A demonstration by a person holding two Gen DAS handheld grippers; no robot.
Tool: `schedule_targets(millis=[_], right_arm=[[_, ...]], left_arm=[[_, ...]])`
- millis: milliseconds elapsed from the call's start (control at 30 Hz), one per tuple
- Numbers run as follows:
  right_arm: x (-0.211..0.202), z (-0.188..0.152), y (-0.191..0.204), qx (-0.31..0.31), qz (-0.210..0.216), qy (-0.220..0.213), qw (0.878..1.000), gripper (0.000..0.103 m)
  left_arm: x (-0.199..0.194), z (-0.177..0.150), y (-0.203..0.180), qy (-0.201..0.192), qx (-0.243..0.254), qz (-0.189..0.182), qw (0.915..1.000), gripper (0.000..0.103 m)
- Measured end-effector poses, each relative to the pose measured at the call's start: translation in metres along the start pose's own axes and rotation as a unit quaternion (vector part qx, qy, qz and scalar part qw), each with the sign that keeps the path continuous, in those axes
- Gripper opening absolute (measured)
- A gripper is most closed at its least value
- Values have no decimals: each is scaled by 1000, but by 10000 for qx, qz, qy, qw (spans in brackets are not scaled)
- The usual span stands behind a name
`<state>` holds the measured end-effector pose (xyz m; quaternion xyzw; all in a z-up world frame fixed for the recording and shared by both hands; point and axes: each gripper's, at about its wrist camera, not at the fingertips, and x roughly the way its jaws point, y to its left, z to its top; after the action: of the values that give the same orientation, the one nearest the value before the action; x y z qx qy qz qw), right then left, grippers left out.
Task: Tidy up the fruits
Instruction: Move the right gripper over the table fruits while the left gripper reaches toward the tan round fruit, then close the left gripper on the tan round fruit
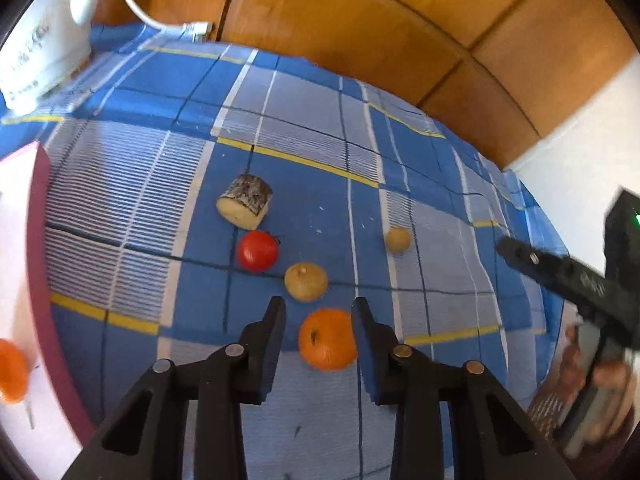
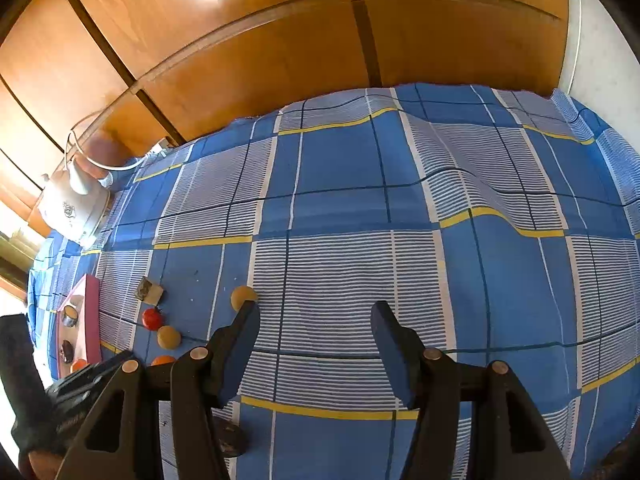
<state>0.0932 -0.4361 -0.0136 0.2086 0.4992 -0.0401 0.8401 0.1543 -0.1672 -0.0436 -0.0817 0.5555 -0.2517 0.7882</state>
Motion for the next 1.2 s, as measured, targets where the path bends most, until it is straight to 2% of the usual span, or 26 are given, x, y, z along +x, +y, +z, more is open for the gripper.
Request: schedule_targets(millis=[300,367,433,633,867,1000,1133,1200], right_arm=[[-2,0,2,-30,189,4,9998,59],[-2,0,2,-27,208,-2,9998,59],[-2,0,2,-25,221,1,9998,59],[-1,-1,2,-67,218,27,9997,59],[10,-3,9,-296,259,259,9989,59],[20,-8,19,-547,345,523,9965,59],[31,-16,33,-799,1012,979,9868,59],[33,-22,45,-1084,1163,1112,9810,58]], left_arm=[[34,21,0,290,-278,193,9990,41],[42,21,-1,361,-213,266,9988,38],[44,20,-5,224,39,499,9985,27],[31,14,-1,9,206,471,9987,27],[-10,-9,10,-364,386,457,9975,27],[-26,-38,13,-459,647,553,9953,27],[-33,-65,10,-488,881,586,9932,27],[-38,-79,8,-500,1001,581,9920,27]])
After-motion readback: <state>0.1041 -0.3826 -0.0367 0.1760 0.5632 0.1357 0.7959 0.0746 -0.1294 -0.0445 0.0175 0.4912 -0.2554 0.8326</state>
